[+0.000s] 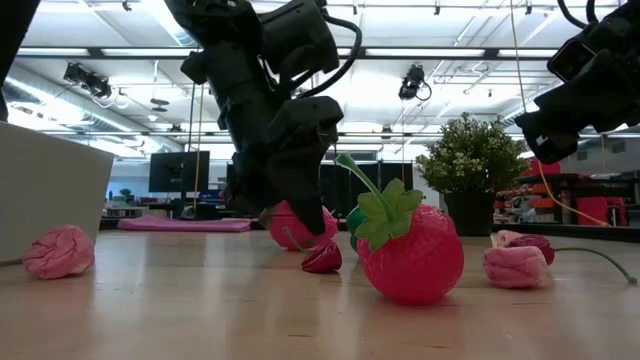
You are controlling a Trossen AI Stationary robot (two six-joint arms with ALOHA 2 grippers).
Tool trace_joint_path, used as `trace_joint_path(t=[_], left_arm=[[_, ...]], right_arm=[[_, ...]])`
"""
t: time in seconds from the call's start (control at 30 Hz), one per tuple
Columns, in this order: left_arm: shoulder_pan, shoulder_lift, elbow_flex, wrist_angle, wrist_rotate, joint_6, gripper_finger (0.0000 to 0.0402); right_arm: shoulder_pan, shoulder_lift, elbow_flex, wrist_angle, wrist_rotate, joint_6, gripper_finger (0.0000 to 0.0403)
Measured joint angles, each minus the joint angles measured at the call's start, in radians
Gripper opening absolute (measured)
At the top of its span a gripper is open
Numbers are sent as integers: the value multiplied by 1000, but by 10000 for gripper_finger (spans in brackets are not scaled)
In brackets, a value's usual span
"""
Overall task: Pick and placing Produce into tupperware
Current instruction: Put the pink dragonfruit into the gray bin
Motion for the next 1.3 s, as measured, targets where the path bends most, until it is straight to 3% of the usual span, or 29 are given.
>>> trace_joint_path(t=[0.13,0.43,0.67,0.8,0.97,1.1,1.3], left_arm=[[0,-50,0,1,2,-4,244],[-11,-208,0,-86,33,-51,228],[-57,-346,1,-368,36,-131,243],[-114,-414,1,-518,41,-224,229],[-208,-463,1,-564,46,-343,236],[-301,-472,1,-603,45,-415,247],[-430,-471,1,-761,44,-548,229]], right_arm=[[0,0,0,0,0,0,160],[0,0,0,-1,0,0,160],[0,0,0,0,0,0,160],[0,0,0,-2,0,0,160],[0,0,0,0,0,0,160],[0,0,0,-1,0,0,160],[0,0,0,-2,0,0,160]])
